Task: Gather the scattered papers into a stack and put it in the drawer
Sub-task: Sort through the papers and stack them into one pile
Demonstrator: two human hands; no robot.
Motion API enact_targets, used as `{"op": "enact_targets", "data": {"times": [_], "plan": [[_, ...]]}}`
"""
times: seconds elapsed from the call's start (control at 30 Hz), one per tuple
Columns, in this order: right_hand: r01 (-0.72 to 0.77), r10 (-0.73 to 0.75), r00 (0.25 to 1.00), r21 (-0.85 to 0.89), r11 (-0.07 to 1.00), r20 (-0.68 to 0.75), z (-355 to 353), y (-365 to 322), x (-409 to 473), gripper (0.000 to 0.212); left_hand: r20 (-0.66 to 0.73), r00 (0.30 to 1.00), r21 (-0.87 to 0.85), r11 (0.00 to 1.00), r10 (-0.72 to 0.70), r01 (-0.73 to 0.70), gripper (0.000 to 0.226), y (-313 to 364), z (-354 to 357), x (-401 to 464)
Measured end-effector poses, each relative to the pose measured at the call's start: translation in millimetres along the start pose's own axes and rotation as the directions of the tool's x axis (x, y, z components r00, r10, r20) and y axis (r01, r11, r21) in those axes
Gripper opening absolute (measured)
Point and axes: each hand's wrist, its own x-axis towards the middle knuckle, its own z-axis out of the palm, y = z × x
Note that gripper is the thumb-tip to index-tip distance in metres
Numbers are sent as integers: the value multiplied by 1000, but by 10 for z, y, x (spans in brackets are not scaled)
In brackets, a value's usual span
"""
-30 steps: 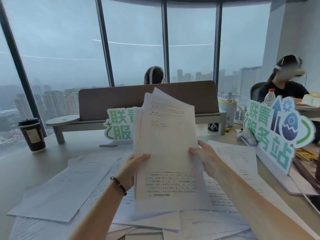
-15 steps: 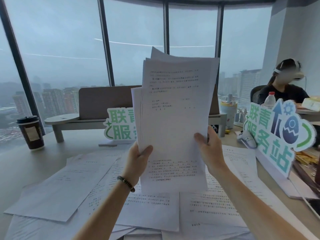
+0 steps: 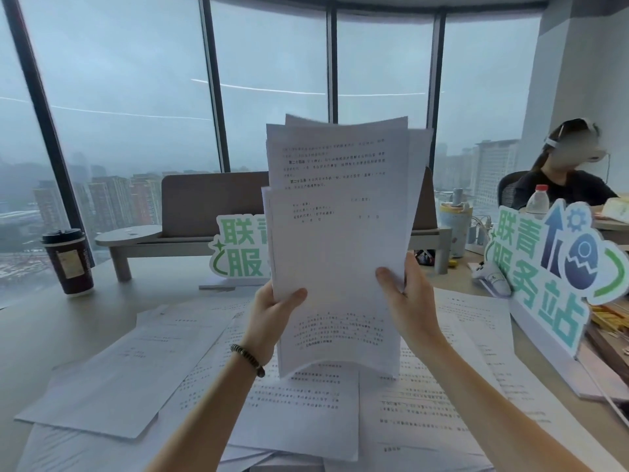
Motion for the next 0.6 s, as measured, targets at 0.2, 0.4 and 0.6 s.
{"op": "enact_targets", "data": {"times": [0.2,0.4,0.6], "plan": [[-108,107,994,29,994,24,-10,19,20,24,12,993,-74,990,-116,116,14,-9,-30,6],[-133,132,991,33,991,33,6,34,8,35,106,977,-78,978,-183,192,22,-54,-90,-23],[-157,155,987,36,987,48,3,65,-15,58,152,963,-85,968,-223,238,21,-88,-137,-23]]}}
